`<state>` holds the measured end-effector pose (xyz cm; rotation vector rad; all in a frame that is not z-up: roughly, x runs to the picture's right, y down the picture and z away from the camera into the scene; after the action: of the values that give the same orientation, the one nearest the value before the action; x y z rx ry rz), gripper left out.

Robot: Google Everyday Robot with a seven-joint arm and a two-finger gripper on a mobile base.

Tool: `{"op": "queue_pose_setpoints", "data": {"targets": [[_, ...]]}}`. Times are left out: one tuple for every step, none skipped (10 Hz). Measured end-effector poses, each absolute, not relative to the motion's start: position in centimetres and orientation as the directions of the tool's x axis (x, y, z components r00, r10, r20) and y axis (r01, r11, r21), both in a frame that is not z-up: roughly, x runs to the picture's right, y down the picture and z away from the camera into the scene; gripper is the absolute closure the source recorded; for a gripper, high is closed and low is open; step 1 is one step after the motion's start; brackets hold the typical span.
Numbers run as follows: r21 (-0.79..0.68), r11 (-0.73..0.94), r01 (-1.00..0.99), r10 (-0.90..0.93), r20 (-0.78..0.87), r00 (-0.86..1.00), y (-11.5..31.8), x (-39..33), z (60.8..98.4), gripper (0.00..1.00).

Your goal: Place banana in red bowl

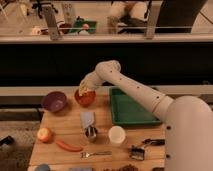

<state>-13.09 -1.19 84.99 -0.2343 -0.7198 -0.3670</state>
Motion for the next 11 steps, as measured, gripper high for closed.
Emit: {"op": "queue_pose_setpoints", "data": {"targets": [[-0.084, 0.908, 0.411, -0.250, 0.680, 0.690, -1.2, -13.1, 85.1, 0.44], [-0.083, 0.905, 0.417, -0.253, 0.682, 0.686, -1.1, -13.4, 85.1, 0.36], [-0.083, 0.904, 0.418, -0.254, 0.684, 0.684, -1.2, -13.5, 85.1, 0.27], [-0.084, 0.905, 0.418, -0.253, 0.683, 0.685, -1.1, -13.4, 85.2, 0.21], [-0.085, 0.905, 0.417, -0.252, 0.681, 0.687, -1.1, -13.2, 85.3, 0.20], [-0.082, 0.905, 0.417, -0.254, 0.681, 0.686, -1.1, -13.4, 85.3, 0.20], [-0.078, 0.906, 0.417, -0.257, 0.681, 0.685, -1.0, -13.7, 85.3, 0.20], [-0.071, 0.907, 0.416, -0.261, 0.679, 0.686, -1.2, -13.7, 85.1, 0.20], [-0.066, 0.907, 0.416, -0.266, 0.675, 0.688, -1.3, -13.8, 85.0, 0.20], [-0.063, 0.908, 0.415, -0.269, 0.672, 0.690, -1.4, -13.9, 84.9, 0.20], [-0.054, 0.908, 0.416, -0.276, 0.669, 0.690, -1.4, -14.1, 84.7, 0.20]]}}
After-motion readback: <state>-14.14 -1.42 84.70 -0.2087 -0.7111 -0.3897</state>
